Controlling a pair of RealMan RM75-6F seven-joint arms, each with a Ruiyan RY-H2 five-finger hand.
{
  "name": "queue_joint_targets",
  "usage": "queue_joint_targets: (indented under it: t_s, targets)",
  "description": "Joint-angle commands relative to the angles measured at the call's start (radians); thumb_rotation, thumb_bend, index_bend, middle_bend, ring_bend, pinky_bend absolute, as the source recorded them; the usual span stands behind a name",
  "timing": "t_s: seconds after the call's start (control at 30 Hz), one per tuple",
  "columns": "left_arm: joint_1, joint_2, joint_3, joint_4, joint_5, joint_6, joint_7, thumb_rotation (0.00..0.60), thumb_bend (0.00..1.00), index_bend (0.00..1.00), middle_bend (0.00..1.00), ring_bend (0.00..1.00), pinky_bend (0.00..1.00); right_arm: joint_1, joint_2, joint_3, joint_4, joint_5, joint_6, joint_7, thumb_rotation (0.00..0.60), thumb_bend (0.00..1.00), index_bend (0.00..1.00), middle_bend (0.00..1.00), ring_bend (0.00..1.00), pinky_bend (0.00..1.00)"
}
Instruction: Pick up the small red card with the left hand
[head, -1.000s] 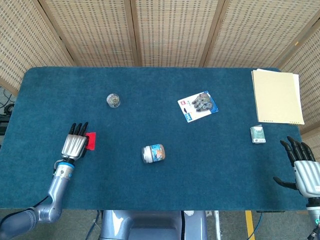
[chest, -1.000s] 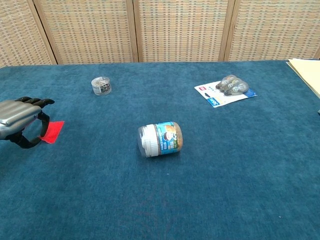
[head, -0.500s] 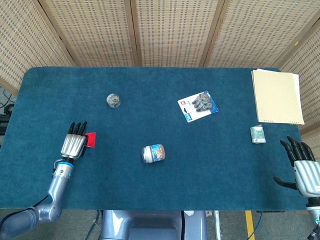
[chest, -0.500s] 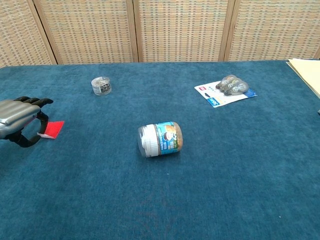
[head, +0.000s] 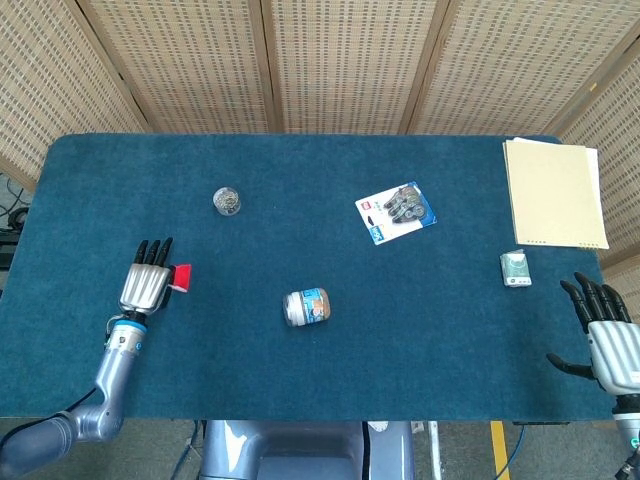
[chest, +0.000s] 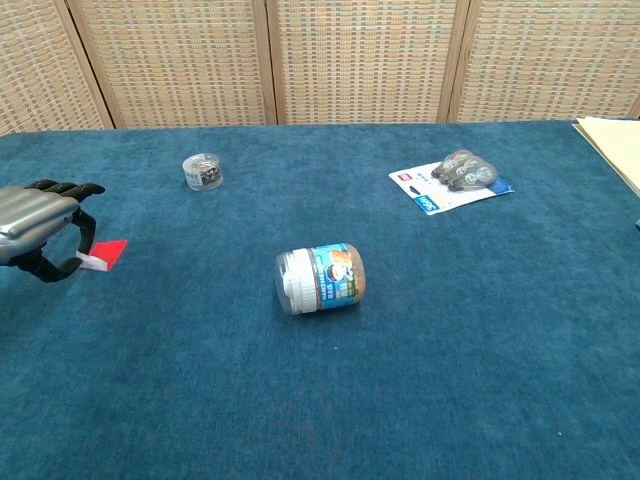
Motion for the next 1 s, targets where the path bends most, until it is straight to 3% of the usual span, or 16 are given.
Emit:
queue_joint_targets:
  t_s: [0.03,0.33,0.8,1.0]
  targets:
    - [-0.002,0.005,-0.007,-0.005,0.000,0.006,0.001,0.600,0.47,0.57,0.00,0.00,0.00,0.001,0.000,0.000,0.000,0.000,0.000,0.000,0.600,0.05,0.00,0.00,0.00,0.00]
    - [-0.026,0.031,-0.047,-0.020,-0.021,0.004,0.023,0.600,0.47,0.57,0.00,0.00,0.00,0.001,0.000,0.000,-0.002,-0.001,-0.001,-0.003,0.600,0.05,0.00,0.00,0.00,0.00]
    - [-0.087,-0.014,-0.103,0.117,-0.101,-0.075,0.028,0.600,0.47,0.57,0.00,0.00,0.00,0.005,-0.004,0.002,-0.002,0.007,-0.009,-0.015,0.600,0.05,0.00,0.00,0.00,0.00]
    - [-0.096,-0.023,-0.121,0.141,-0.087,-0.039,-0.001,0.600,0.47,0.57,0.00,0.00,0.00,0.005,-0.003,0.001,-0.001,0.005,-0.009,-0.013,0.600,0.05,0.00,0.00,0.00,0.00]
